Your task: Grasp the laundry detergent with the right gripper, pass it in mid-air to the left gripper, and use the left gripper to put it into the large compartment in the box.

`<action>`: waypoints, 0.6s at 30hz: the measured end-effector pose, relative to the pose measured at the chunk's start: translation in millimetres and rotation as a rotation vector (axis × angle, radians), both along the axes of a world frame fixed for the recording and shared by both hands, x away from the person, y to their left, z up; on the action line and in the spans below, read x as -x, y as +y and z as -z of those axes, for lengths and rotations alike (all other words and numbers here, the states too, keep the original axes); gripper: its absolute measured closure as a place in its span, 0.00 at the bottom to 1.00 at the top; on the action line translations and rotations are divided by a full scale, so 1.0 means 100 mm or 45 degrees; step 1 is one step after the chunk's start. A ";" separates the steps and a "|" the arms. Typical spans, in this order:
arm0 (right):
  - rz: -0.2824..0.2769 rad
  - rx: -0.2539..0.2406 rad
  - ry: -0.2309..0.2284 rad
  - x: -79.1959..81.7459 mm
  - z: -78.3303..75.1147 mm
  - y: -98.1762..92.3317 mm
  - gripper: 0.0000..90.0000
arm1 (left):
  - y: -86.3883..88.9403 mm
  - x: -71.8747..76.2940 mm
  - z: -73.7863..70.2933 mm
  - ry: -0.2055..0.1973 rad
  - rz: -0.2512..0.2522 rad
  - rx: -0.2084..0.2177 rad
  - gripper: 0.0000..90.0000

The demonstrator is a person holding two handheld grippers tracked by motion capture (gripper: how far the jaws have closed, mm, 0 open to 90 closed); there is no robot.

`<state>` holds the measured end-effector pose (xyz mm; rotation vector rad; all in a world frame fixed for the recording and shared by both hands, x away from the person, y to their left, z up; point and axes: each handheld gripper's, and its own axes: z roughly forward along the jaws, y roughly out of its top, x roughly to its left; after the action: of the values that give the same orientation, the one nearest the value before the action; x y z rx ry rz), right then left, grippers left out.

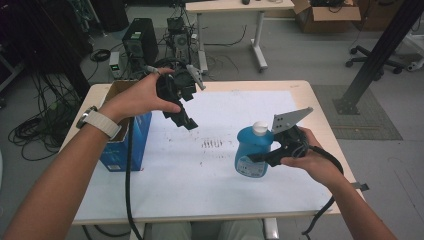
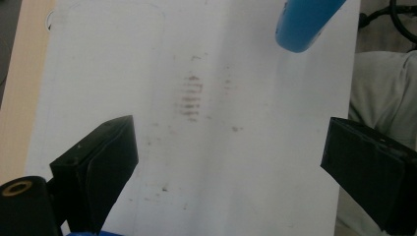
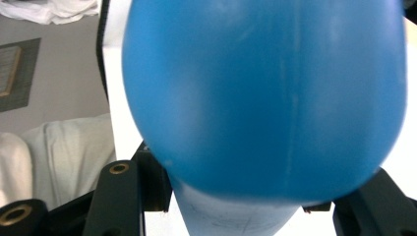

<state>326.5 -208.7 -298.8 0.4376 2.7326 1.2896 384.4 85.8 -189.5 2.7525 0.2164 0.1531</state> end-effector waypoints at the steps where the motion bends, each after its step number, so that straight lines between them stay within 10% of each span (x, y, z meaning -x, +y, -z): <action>1: -0.008 -0.002 0.003 0.00 -0.02 0.01 0.49 | -0.01 0.02 -0.02 0.002 0.006 0.006 0.08; 18: -0.171 0.003 0.015 -0.09 -0.29 0.25 0.49 | -0.16 0.28 -0.19 0.099 0.122 0.014 0.07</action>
<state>335.1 -184.1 -270.2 0.2654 2.8160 1.3170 356.4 69.6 -170.8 2.7540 0.1049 0.0192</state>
